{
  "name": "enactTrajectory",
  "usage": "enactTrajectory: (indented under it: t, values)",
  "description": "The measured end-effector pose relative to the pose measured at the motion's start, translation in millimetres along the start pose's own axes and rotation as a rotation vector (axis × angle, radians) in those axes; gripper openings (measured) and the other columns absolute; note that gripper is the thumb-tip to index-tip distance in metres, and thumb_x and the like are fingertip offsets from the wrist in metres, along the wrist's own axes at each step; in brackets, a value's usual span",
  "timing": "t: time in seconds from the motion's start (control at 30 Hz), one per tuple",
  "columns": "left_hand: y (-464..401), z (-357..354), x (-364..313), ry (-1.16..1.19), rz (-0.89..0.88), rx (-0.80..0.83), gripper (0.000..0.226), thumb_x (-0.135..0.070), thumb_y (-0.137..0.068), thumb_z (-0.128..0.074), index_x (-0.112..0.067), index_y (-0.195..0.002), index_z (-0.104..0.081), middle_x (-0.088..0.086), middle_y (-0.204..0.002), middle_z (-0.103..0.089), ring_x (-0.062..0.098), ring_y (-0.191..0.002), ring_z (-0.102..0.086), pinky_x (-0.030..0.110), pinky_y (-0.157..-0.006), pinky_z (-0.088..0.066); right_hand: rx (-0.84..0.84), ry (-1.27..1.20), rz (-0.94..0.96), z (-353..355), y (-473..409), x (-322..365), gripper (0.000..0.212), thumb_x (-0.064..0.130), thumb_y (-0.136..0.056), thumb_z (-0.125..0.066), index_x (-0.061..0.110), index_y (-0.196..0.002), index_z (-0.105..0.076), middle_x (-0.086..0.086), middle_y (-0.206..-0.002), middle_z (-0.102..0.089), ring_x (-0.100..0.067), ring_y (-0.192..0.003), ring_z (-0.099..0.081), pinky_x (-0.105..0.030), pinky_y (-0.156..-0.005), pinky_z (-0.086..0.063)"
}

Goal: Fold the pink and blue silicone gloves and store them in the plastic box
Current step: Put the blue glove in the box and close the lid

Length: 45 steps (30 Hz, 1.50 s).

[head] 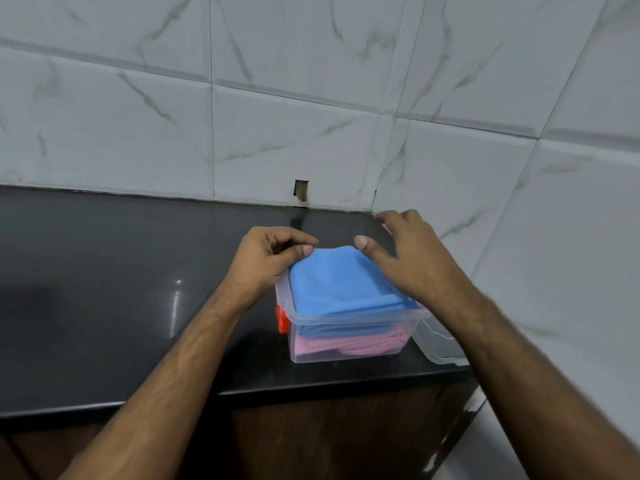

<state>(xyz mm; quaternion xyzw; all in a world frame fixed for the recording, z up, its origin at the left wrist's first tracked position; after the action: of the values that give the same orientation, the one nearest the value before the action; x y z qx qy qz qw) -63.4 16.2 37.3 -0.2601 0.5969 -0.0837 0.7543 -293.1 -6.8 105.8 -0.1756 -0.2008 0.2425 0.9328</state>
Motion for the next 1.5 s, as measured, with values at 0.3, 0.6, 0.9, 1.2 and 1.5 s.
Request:
enactTrajectory:
  t: [0.3, 0.6, 0.9, 1.2, 1.5]
  values:
    - [5, 0, -10, -0.149, -0.042, -0.02, 0.014, -0.017, -0.09, -0.078, -0.022, -0.102, -0.083, -0.013, -0.093, -0.08, 0.004, -0.093, -0.074, 0.028, -0.086, -0.061, 0.194, 0.087, 0.243, -24, -19, 3, 0.022, 0.038, -0.101, -0.059, 0.027, -0.117, -0.069, 0.008, -0.104, -0.063, -0.014, -0.098, -0.06, -0.041, -0.09, -0.051]
    - [9, 0, -16, -0.213, -0.106, -0.058, 0.012, -0.016, -0.09, -0.078, -0.022, -0.099, -0.083, -0.011, -0.098, -0.078, 0.006, -0.102, -0.068, 0.033, -0.092, -0.057, 0.253, 0.089, 0.194, -36, -30, -5, 0.039, 0.038, -0.107, -0.044, 0.028, -0.07, -0.045, 0.009, -0.072, -0.056, -0.017, -0.077, -0.058, -0.04, -0.073, -0.049]
    - [14, -7, -20, -0.218, -0.257, 0.015, 0.014, -0.041, -0.084, -0.08, -0.027, -0.084, -0.083, -0.011, -0.09, -0.077, 0.015, -0.1, -0.066, 0.041, -0.086, -0.056, 0.282, 0.124, 0.067, -37, -43, -5, 0.021, 0.045, -0.104, -0.047, 0.026, -0.097, -0.047, 0.005, -0.084, -0.063, -0.019, -0.079, -0.06, -0.039, -0.072, -0.049]
    - [24, -8, -29, -0.394, -0.35, 0.036, 0.049, -0.045, -0.099, -0.047, -0.016, -0.082, -0.083, -0.007, -0.076, -0.075, 0.018, -0.08, -0.061, 0.048, -0.083, -0.048, 0.367, 0.095, 0.014, -37, -45, -8, 0.024, 0.047, -0.1, -0.056, 0.029, -0.086, -0.052, 0.008, -0.085, -0.063, -0.018, -0.084, -0.061, -0.04, -0.08, -0.051]
    - [32, -10, -35, -0.535, -0.435, 0.118, 0.058, -0.041, -0.1, -0.031, -0.015, -0.083, -0.08, -0.005, -0.08, -0.073, 0.016, -0.08, -0.062, 0.042, -0.088, -0.04, 0.277, 0.091, 0.011, -35, -39, -11, 0.026, 0.047, -0.094, -0.066, 0.026, -0.085, -0.052, 0.005, -0.088, -0.069, -0.017, -0.086, -0.064, -0.04, -0.077, -0.054]
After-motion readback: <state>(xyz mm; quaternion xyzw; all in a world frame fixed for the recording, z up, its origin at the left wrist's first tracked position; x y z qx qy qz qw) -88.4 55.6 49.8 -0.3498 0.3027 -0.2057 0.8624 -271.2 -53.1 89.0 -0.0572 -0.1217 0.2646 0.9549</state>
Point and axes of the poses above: each hand's wrist, its own y-axis away from the middle knuckle, its own z-axis out of the back of the hand, x = y × z, the point moved 4 cm from there along -y, towards the middle knuckle
